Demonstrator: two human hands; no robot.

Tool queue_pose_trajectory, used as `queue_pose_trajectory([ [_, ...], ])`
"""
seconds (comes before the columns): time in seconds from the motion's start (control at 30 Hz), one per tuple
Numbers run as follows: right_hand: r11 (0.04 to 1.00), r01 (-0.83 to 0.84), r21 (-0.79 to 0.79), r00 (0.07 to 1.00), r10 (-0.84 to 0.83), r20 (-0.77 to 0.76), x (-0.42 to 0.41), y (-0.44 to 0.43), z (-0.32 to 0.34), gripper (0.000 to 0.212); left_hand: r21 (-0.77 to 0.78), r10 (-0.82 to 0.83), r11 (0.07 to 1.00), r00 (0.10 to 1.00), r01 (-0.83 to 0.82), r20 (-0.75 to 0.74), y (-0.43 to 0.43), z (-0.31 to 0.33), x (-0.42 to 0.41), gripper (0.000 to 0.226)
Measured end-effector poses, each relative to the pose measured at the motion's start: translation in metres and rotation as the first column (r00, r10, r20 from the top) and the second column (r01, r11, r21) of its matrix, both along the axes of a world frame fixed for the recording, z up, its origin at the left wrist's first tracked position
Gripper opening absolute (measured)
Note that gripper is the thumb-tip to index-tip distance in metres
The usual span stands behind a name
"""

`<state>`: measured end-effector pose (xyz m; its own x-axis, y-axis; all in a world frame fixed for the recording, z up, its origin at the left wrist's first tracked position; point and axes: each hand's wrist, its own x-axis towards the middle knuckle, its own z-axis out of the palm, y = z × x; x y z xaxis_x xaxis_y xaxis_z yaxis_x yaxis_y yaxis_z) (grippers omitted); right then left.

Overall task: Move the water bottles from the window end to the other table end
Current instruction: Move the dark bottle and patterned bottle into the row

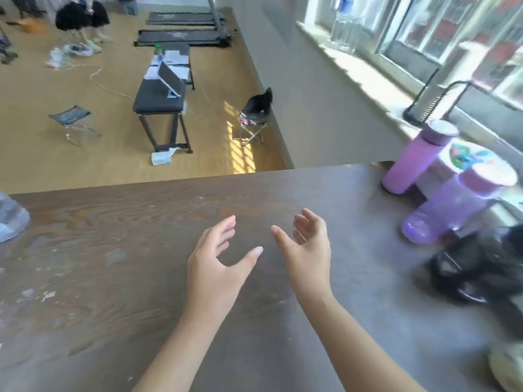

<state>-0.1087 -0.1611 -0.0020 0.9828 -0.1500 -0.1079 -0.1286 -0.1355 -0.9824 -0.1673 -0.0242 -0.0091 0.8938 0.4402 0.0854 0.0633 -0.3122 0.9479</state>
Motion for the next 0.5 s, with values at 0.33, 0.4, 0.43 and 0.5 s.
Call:
queue_pose_trajectory([
  [0.33, 0.887, 0.452, 0.09, 0.892, -0.447, -0.073, -0.063, -0.185, -0.019, 0.059, 0.061, -0.41, 0.911, 0.912, 0.408, 0.029, -0.216, 0.006, 0.063, 0.068],
  [0.4, 0.862, 0.504, 0.044, 0.86, -0.497, -0.114, -0.082, -0.206, -0.023, 0.054, 0.043, -0.489, 0.872, 0.872, 0.488, 0.025, -0.251, 0.004, 0.061, 0.07],
  [0.43, 0.847, 0.531, 0.004, 0.841, -0.526, -0.128, -0.092, -0.215, -0.026, 0.049, 0.043, -0.522, 0.853, 0.852, 0.521, 0.03, -0.266, 0.002, 0.059, 0.072],
  [0.5, 0.787, 0.611, -0.082, 0.775, -0.616, -0.138, -0.112, -0.231, -0.031, 0.033, 0.041, -0.57, 0.821, 0.821, 0.569, 0.02, -0.292, 0.001, 0.057, 0.077],
])
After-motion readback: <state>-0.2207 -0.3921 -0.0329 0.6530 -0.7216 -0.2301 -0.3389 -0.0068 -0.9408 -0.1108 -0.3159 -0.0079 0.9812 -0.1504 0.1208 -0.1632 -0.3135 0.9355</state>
